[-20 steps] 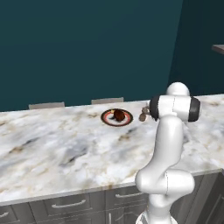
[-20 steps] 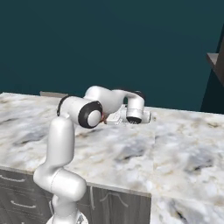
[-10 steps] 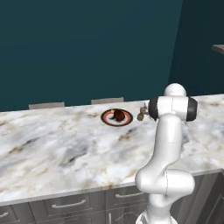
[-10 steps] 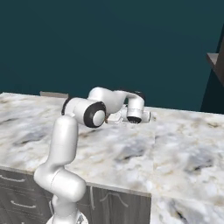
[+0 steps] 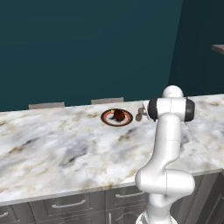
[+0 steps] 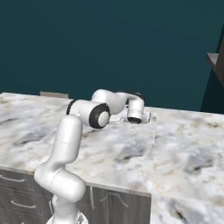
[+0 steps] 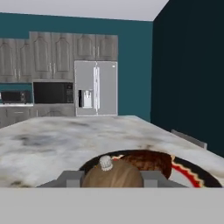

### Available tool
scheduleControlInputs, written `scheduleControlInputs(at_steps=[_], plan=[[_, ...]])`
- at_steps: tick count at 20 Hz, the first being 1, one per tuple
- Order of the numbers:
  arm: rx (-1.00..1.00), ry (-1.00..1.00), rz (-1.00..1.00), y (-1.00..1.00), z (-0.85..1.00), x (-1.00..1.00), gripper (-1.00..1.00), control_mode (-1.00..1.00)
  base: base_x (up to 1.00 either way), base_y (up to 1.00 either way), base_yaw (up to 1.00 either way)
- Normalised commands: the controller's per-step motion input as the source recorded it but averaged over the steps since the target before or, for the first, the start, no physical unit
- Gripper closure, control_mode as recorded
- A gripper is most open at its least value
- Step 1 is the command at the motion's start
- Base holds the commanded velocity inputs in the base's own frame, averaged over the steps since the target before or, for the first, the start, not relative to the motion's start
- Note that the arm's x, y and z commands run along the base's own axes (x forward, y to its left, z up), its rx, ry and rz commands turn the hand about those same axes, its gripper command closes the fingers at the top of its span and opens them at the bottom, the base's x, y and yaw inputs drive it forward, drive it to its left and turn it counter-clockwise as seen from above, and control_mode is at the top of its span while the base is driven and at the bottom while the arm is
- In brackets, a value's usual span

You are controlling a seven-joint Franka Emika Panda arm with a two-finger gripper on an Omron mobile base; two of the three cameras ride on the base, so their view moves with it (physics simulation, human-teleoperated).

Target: Retrieve the shaker from the cabinet and place it next the steak on a plate on the dining table.

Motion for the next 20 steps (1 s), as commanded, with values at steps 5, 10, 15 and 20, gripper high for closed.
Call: scheduleControlInputs(at_steps=[5, 10, 15, 20], plan=[[0.0, 0.0, 0.0, 0.0, -0.22, 0.23, 1.0, -1.0, 0.0, 0.0, 0.0], [0.0, 0.0, 0.0, 0.0, -0.21, 0.22, 1.0, -1.0, 0.0, 0.0, 0.0], [0.0, 0.0, 0.0, 0.0, -0.2, 0.21, 1.0, -1.0, 0.0, 0.0, 0.0], [0.0, 0.0, 0.0, 0.0, -0.2, 0.16, 1.0, -1.0, 0.0, 0.0, 0.0]])
